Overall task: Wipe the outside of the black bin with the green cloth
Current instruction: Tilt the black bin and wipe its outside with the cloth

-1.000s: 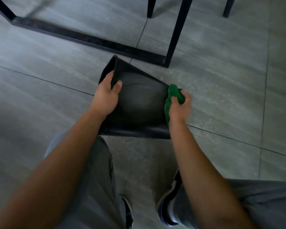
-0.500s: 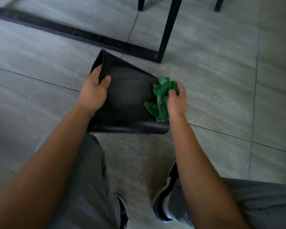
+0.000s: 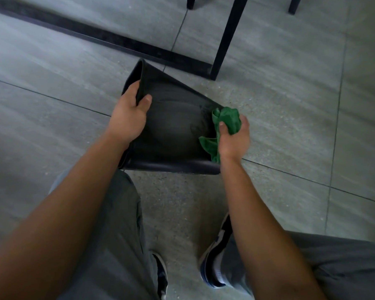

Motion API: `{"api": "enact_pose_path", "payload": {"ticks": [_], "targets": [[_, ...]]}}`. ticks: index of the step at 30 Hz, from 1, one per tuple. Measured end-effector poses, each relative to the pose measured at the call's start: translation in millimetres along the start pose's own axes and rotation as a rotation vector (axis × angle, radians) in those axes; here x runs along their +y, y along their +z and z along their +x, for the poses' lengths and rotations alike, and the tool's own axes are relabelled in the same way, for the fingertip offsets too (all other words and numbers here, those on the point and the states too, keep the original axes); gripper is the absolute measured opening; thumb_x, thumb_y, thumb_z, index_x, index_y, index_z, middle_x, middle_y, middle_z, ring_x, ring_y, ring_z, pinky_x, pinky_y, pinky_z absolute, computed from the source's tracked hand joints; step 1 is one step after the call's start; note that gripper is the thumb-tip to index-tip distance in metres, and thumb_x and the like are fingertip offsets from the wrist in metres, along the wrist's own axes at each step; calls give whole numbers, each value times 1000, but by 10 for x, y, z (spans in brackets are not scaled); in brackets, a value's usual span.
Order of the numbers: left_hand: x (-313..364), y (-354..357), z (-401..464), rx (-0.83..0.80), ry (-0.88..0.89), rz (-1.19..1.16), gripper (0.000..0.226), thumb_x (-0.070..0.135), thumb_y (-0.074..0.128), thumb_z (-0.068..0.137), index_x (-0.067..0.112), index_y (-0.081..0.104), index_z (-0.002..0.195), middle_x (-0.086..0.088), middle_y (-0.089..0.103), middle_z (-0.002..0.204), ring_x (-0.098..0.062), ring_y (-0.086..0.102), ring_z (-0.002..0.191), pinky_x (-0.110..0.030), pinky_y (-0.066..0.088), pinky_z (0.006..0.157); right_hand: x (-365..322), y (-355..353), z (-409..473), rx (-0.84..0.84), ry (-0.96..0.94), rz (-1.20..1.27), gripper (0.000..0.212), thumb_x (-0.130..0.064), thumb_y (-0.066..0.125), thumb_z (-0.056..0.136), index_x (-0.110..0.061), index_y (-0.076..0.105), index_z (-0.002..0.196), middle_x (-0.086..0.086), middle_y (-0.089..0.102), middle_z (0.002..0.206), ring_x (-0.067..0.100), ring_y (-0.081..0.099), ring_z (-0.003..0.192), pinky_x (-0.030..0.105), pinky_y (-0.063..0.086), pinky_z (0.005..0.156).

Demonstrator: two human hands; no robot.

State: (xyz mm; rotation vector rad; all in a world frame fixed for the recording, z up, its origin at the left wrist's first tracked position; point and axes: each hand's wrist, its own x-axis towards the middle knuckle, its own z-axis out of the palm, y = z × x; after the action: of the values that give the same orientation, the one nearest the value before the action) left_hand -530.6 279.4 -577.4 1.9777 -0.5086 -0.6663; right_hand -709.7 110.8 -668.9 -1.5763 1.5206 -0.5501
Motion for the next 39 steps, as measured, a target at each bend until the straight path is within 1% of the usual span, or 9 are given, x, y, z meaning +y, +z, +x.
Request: {"api": "enact_pose_path", "payload": {"ticks": [6, 10, 14, 18, 24, 29, 31, 36, 39], "targets": [[20, 41, 0, -4, -10, -12, 41, 24, 44, 109, 23, 44, 150, 10, 59, 123, 2, 57, 103, -10, 45, 78, -154, -198, 176, 121, -18, 181, 23, -23, 57, 104, -12, 74, 113, 0, 76, 103, 14, 71, 93, 32, 60, 87], [44, 54, -15, -9, -18, -3, 41, 23, 44, 109, 23, 42, 151, 14, 57, 119, 8, 55, 97, 0, 45, 68, -381, -603, 480, 310, -36, 270, 30, -23, 54, 105, -25, 63, 77, -7, 64, 73, 6, 59, 66, 31, 53, 66], [66, 77, -23, -24, -19, -17, 41, 24, 45, 109, 23, 43, 150, 12, 60, 122, 5, 58, 101, -5, 48, 76, -595, -770, 484, 316, -38, 362, 35, -21, 54, 105, -26, 59, 71, -10, 61, 69, -3, 55, 58, 22, 48, 61], [62, 102, -26, -51, -14, -36, 42, 24, 45, 109, 21, 44, 150, 7, 62, 126, -2, 60, 109, -18, 50, 88, -634, -510, 163, 72, -34, 311, 16, -25, 58, 105, -18, 73, 106, -9, 67, 81, 3, 64, 74, 21, 57, 81], [71, 97, -19, -53, -17, -34, 39, 23, 44, 109, 24, 45, 148, 19, 60, 113, 6, 59, 99, -6, 49, 73, -463, -195, -225, -270, 140, 357, 54, -58, 47, 104, -16, 71, 128, 6, 71, 131, 16, 66, 112, 34, 51, 97], [89, 113, -9, -54, -8, -40, 38, 24, 45, 109, 24, 47, 147, 15, 62, 118, 2, 59, 106, -16, 50, 85, -187, -167, -161, -213, 122, 348, 31, -52, 55, 97, -37, 81, 103, 0, 76, 119, 19, 70, 114, 47, 52, 108], [91, 119, -2, -57, 5, -39, 39, 24, 45, 109, 23, 47, 148, 12, 62, 123, 0, 58, 111, -20, 49, 90, 1, -108, -160, -157, 52, 242, 14, -43, 65, 93, -47, 79, 97, 1, 67, 139, 19, 60, 132, 47, 44, 116], [98, 153, -10, -73, 24, -37, 40, 25, 46, 109, 24, 47, 148, 12, 62, 126, -1, 59, 114, -18, 50, 91, 269, -80, -95, -63, 78, -20, 99, -74, 59, 77, -28, 30, 160, 3, 31, 168, 26, 30, 155, 50, 30, 126], [103, 149, -41, -87, 45, -19, 41, 26, 45, 109, 24, 45, 149, 9, 63, 130, -2, 59, 116, -21, 51, 96, 317, -58, 24, -170, 164, -150, 94, -82, 38, 84, -31, 26, 162, 4, 33, 168, 31, 36, 152, 53, 33, 122]]}}
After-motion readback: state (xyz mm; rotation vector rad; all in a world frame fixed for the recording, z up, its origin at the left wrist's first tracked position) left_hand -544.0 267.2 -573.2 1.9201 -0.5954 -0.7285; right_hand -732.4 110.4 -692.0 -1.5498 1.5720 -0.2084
